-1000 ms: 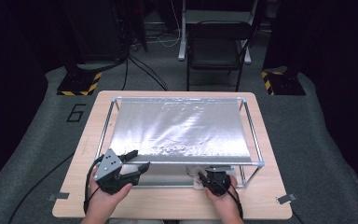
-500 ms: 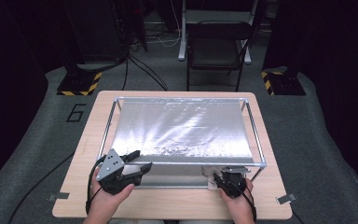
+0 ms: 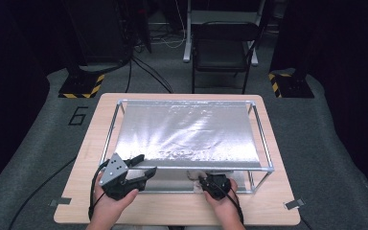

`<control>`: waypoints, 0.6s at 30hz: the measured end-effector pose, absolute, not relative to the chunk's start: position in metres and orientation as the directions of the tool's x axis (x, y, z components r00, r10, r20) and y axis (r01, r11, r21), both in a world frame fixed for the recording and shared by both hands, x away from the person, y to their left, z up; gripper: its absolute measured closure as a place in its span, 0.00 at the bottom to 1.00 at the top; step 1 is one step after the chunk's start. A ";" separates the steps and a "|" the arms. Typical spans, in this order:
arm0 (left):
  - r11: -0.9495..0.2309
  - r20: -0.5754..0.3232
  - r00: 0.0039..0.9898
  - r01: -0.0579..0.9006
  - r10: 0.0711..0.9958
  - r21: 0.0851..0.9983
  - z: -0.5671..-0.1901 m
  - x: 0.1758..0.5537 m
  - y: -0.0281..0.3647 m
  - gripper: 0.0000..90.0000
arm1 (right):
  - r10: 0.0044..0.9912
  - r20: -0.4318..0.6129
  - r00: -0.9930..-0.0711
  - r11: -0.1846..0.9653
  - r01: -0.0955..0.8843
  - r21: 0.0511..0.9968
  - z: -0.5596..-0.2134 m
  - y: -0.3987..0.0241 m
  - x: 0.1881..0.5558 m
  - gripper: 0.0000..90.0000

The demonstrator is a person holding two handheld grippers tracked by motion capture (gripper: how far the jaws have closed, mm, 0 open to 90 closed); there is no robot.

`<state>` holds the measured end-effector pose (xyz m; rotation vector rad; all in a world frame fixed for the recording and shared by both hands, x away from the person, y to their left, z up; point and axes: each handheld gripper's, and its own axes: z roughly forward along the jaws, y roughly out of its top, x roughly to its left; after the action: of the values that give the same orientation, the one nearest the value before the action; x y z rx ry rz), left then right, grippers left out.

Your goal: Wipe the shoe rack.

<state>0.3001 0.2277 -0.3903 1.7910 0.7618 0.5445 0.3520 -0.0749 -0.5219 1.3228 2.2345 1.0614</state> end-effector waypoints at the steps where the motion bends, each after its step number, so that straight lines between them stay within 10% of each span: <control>1: -0.232 0.004 0.692 0.237 0.722 0.944 -0.390 0.300 0.228 0.45 | 0.860 0.075 -0.506 0.295 0.610 0.735 -0.522 -0.070 0.352 0.78; 13: -0.248 0.017 0.698 0.232 0.716 0.940 -0.390 0.300 0.228 0.45 | 0.780 0.245 -0.575 0.221 0.620 0.753 -0.526 -0.058 0.351 0.78; 18: -0.247 0.016 0.698 0.232 0.716 0.941 -0.390 0.300 0.227 0.45 | 0.852 0.080 -0.517 0.263 0.556 0.789 -0.528 -0.084 0.352 0.78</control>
<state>0.2999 0.2273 -0.3896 1.8061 0.7496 0.5478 0.3523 -0.0837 -0.5281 1.2832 2.1789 1.1313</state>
